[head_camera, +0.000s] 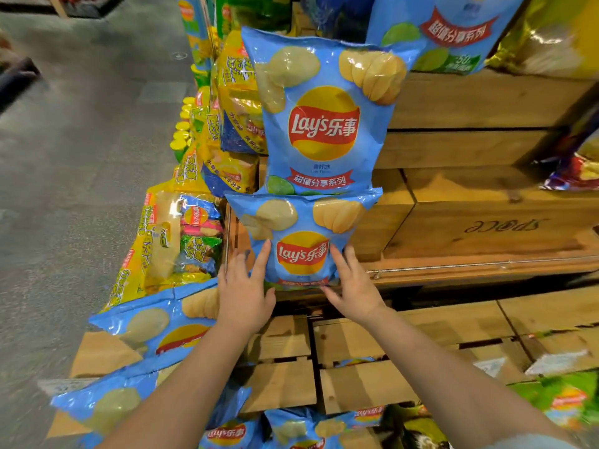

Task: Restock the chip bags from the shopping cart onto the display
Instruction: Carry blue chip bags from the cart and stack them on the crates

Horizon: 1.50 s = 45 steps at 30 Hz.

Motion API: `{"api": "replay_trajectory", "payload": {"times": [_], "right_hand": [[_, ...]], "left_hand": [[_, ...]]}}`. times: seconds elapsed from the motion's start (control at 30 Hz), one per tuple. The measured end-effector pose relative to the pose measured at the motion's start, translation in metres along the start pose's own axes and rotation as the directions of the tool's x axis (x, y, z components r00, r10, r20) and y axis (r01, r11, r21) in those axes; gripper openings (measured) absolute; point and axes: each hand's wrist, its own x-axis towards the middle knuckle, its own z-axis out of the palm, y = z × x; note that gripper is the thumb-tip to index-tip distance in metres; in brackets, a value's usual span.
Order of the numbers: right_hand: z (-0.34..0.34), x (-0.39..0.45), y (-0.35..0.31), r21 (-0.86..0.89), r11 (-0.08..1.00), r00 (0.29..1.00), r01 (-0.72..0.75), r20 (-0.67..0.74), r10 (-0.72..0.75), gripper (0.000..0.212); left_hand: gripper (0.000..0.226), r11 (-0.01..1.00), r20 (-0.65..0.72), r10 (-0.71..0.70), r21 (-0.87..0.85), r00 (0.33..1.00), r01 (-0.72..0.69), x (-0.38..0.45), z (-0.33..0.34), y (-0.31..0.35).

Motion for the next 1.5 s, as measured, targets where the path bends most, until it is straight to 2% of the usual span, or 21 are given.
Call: {"api": "replay_trajectory", "payload": {"times": [0.07,0.13,0.27,0.33,0.5,0.67,0.8,1.07,1.2,1.3,1.37,1.5], "right_hand": [[-0.004,-0.006,-0.005,0.028,1.0,0.999,-0.013,-0.039,0.015,0.092],[-0.008,-0.014,-0.013,0.085,0.992,0.993,-0.095,-0.067,0.1,0.087],[-0.018,-0.025,-0.038,0.23,0.966,0.955,-0.12,-0.24,0.176,0.08],[-0.024,-0.029,-0.052,0.315,0.939,0.924,-0.139,-0.301,0.237,0.077],[-0.04,-0.049,-0.086,0.445,0.883,0.883,-0.146,-0.344,0.319,0.066],[-0.062,-0.08,-0.112,0.54,0.818,0.871,-0.197,-0.286,0.399,0.043],[-0.086,-0.108,-0.128,0.569,0.808,0.845,-0.154,-0.348,0.406,0.035],[-0.152,-0.194,-0.136,0.588,0.804,0.848,-0.085,-0.382,0.369,0.035],[-0.184,-0.261,-0.122,0.602,0.794,0.85,-0.089,-0.369,0.375,0.038],[-0.204,-0.325,-0.111,0.623,0.777,0.85,-0.088,-0.36,0.384,0.036],[-0.214,-0.369,-0.099,0.642,0.762,0.835,-0.084,-0.372,0.405,0.031],[-0.232,-0.447,-0.07,0.627,0.764,0.774,-0.152,-0.406,0.486,0.036]], "left_hand": [[0.104,0.998,-0.028,-0.059,-0.034,0.998,0.058,-0.004,-0.002,0.005],[0.101,0.991,-0.086,-0.1,-0.099,0.991,0.091,-0.01,-0.005,0.012],[0.103,0.985,-0.216,-0.056,-0.173,0.975,0.018,-0.022,-0.01,0.025],[0.097,0.984,-0.25,-0.037,-0.176,0.968,-0.008,-0.025,-0.018,0.035],[0.075,0.977,-0.318,-0.002,-0.204,0.948,-0.066,-0.03,-0.044,0.058],[0.061,0.955,-0.286,0.033,-0.272,0.958,-0.114,-0.045,-0.061,0.08],[0.052,0.922,-0.241,0.08,-0.35,0.967,-0.164,-0.068,-0.08,0.107],[0.041,0.853,-0.2,0.249,-0.419,0.948,-0.313,-0.124,-0.125,0.194],[0.04,0.814,-0.223,0.302,-0.446,0.927,-0.372,-0.172,-0.132,0.251],[0.036,0.776,-0.188,0.332,-0.503,0.924,-0.381,-0.221,-0.125,0.296],[0.035,0.752,-0.175,0.371,-0.52,0.912,-0.405,-0.254,-0.115,0.327],[0.035,0.704,-0.15,0.438,-0.556,0.886,-0.442,-0.306,-0.094,0.384]]}}
